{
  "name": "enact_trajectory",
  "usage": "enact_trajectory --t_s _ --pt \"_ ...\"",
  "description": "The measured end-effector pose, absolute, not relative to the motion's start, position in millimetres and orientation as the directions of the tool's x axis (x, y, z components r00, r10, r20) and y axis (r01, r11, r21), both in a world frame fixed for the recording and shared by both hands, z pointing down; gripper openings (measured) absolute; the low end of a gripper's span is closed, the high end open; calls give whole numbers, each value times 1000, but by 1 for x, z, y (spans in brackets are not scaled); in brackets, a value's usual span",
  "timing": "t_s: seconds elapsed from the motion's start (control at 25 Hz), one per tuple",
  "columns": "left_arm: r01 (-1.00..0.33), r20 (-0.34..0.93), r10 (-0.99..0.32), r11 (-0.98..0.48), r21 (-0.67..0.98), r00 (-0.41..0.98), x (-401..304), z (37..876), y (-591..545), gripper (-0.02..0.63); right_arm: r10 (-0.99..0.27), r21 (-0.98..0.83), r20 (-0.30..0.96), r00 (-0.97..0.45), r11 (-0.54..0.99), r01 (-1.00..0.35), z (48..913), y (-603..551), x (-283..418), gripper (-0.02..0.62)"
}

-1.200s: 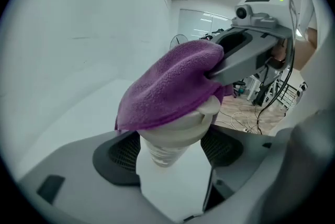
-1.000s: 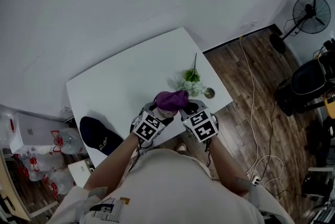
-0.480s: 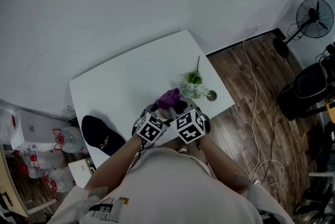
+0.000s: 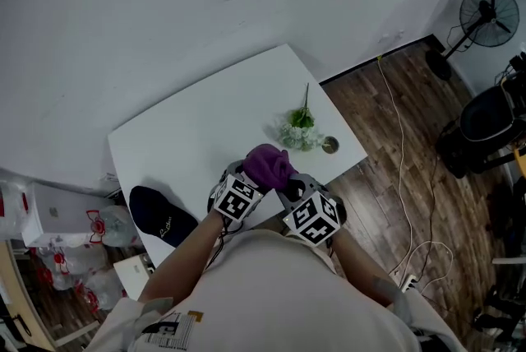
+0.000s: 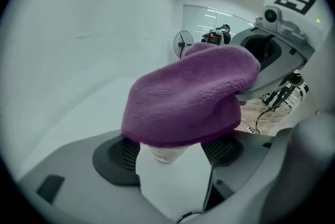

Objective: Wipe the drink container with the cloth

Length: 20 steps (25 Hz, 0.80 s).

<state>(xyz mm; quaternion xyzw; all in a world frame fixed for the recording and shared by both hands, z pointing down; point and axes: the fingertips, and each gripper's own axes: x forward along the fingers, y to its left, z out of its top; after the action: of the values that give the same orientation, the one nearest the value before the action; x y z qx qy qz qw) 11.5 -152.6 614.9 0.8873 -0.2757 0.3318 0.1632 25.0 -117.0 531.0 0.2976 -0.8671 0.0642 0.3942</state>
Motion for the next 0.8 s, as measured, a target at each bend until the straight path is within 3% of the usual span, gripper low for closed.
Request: enact_trajectory --t_s 0.36,0.6,0.8 --pt "-567 662 -386 -820 73 642 0 598 -144 374 -482 60 774 -411 701 -710 561 -97 94 83" --pt "-635 610 -473 -770 64 635 -16 561 -143 374 -628 123 731 -267 507 -853 550 -116 151 83" --pt "-603 539 -511 -797 -7 669 7 523 -159 374 -708 149 679 -195 392 -908 543 -126 171 83"
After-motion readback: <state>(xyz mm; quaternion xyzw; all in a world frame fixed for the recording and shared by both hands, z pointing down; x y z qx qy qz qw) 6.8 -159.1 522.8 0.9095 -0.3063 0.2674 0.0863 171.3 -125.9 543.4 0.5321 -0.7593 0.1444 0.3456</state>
